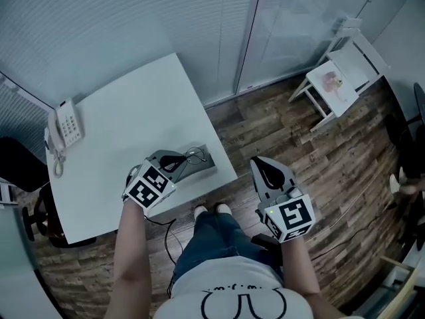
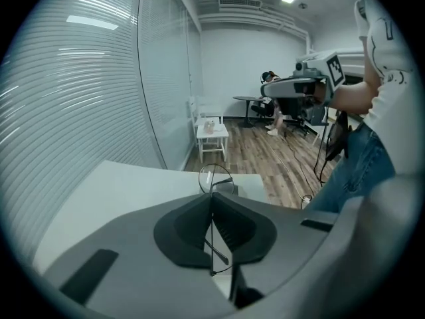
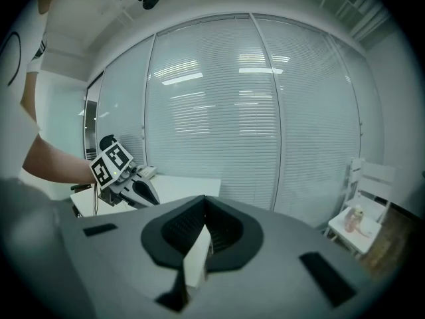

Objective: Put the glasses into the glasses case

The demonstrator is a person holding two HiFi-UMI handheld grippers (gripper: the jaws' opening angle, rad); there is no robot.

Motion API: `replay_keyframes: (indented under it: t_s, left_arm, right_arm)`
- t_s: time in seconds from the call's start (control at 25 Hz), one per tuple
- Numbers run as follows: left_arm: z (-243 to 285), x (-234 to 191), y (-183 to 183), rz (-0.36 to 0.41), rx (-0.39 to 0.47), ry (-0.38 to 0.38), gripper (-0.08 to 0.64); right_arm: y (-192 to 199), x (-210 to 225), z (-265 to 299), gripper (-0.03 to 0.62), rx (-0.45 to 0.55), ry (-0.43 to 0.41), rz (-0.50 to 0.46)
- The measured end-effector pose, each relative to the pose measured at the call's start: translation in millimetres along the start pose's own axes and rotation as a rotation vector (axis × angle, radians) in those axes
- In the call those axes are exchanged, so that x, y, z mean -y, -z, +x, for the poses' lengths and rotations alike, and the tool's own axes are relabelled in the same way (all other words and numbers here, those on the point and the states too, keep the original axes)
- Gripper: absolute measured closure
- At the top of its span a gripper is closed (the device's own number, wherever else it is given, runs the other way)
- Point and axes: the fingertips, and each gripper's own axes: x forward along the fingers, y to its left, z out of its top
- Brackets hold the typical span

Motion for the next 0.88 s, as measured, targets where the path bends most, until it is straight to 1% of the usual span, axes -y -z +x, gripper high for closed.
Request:
replay_keyframes:
  t_s: [0.28,0.48,0.6,0.76,0.88]
  left_arm:
    - [38,17,18,0.064,-0.089,0.016,0.537]
    - [55,18,34,0.064,-0.124,-0.01,0.537]
    - [61,23,39,0.069,-0.146,0.007,0.537]
    - [64,28,42,0.084,-0.171,0.016,0.535]
    - [63,25,40,0.073,-0.168,-0.006,0.528]
  right_arm:
    - [25,7,-12,0.58,-0.056,0.042,0.027]
    - [34,7,-14,0.58,-0.082,0.052,0.026]
    - [36,6,-15,0.58,-0.092,0.052,0.022]
    - [38,4,-15,0.58,-0.096,0.046,0.016]
    - [35,3,-13,0.58,-0.094,0.038,0.01]
